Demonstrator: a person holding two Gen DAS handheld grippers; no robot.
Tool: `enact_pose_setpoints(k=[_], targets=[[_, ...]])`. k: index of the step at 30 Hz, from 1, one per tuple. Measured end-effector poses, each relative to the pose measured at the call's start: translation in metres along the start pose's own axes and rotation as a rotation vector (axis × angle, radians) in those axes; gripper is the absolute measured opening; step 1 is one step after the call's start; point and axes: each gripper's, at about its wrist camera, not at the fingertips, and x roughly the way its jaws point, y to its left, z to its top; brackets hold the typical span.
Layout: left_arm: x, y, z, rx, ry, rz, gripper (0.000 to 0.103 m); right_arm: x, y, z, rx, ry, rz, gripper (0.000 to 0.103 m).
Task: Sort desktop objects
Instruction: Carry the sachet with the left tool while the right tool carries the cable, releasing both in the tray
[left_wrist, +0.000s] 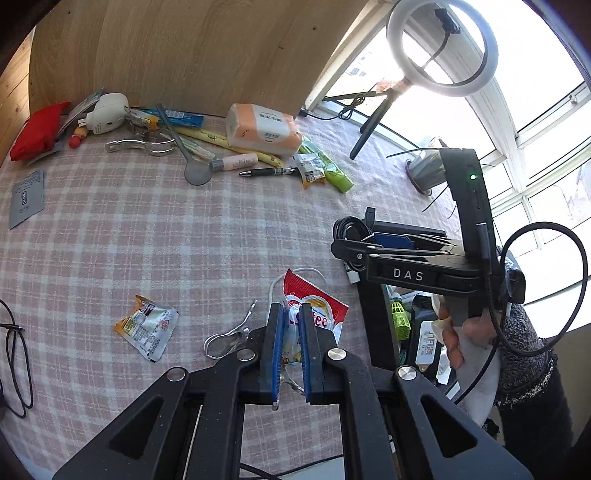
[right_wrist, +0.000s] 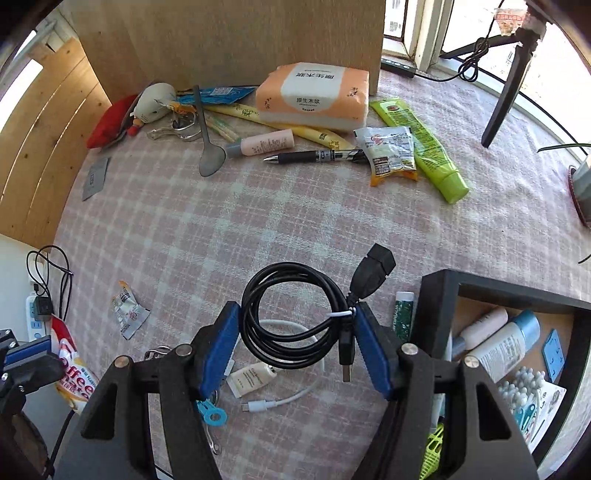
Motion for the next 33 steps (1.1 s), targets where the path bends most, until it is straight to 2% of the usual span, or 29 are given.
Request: enact_pose_setpoints(k=[5, 11, 18, 27, 29, 30, 33], targets=[[0.024, -0.048, -0.002, 0.095, 0.055, -0.057, 0.008, -0.053, -0.056, -0.027, 0.064, -0.078, -0.046, 0.061], [0.058, -0.114, -0.011, 0.213, 0.130, -0.107, 0.008, -0.096, -0.127, -0.085, 0.200, -0.124, -0.126, 0.061], [0.082, -0.192, -0.018, 0.337, 0.175, -0.154, 0.008, -0.120, -0.201, -0.153, 0.406, -0.142, -0.168, 0.061], [0.110, -0.277, -0.033, 0.456, 0.198, -0.192, 0.010, -0.136, -0.247, -0.209, 0.527, -0.154, -0.173, 0.061], [0.116, -0.284, -0.033, 0.449, 0.191, -0.167, 0.035, -0.139, -0.252, -0.215, 0.543, -0.164, -0.157, 0.062], [0.117, -0.285, -0.032, 0.442, 0.189, -0.167, 0.054, -0.140, -0.254, -0.217, 0.546, -0.170, -0.145, 0.062], [0.113, -0.284, -0.034, 0.445, 0.168, -0.145, 0.055, -0.144, -0.257, -0.219, 0.558, -0.183, -0.132, 0.068]])
